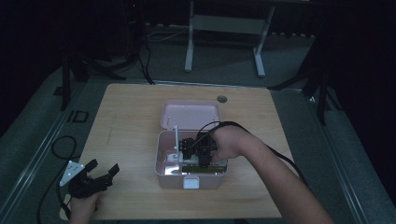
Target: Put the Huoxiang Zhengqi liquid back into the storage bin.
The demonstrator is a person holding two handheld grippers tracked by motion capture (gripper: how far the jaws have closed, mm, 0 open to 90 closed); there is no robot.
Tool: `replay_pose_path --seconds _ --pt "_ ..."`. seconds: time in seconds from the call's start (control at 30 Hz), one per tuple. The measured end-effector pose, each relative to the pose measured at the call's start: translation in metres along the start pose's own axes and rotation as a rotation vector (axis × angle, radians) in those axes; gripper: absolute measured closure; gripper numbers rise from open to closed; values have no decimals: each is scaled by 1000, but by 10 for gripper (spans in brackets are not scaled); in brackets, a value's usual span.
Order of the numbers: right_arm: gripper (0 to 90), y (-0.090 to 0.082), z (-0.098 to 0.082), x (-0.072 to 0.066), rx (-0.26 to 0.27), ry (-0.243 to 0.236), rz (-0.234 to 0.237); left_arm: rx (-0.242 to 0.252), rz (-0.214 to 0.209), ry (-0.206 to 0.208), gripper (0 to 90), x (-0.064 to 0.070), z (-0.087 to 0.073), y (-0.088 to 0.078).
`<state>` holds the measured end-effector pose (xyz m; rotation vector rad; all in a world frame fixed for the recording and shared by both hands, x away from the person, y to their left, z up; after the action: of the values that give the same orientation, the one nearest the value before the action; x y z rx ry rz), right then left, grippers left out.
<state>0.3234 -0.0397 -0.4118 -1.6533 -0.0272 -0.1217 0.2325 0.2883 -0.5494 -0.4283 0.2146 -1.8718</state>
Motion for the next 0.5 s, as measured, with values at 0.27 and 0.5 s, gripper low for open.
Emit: replay_pose_path --seconds 0.27,0.5 --pt "616 12 2 -2 0 -10 14 -2 0 2 36 1 0 1" --pt "616 22 1 -1 -4 -15 16 -5 0 3 37 0 -1 1"
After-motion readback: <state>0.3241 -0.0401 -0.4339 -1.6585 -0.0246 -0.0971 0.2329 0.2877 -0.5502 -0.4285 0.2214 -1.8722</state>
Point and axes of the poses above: each handheld gripper's, and its own axes: y roughly forward along the jaws, z roughly out of its top, x roughly to its right, the point moved 2 cm from there along y, roughly forward along the jaws, and after that the axes turned 7 degrees about y, right-handed, at the moved point
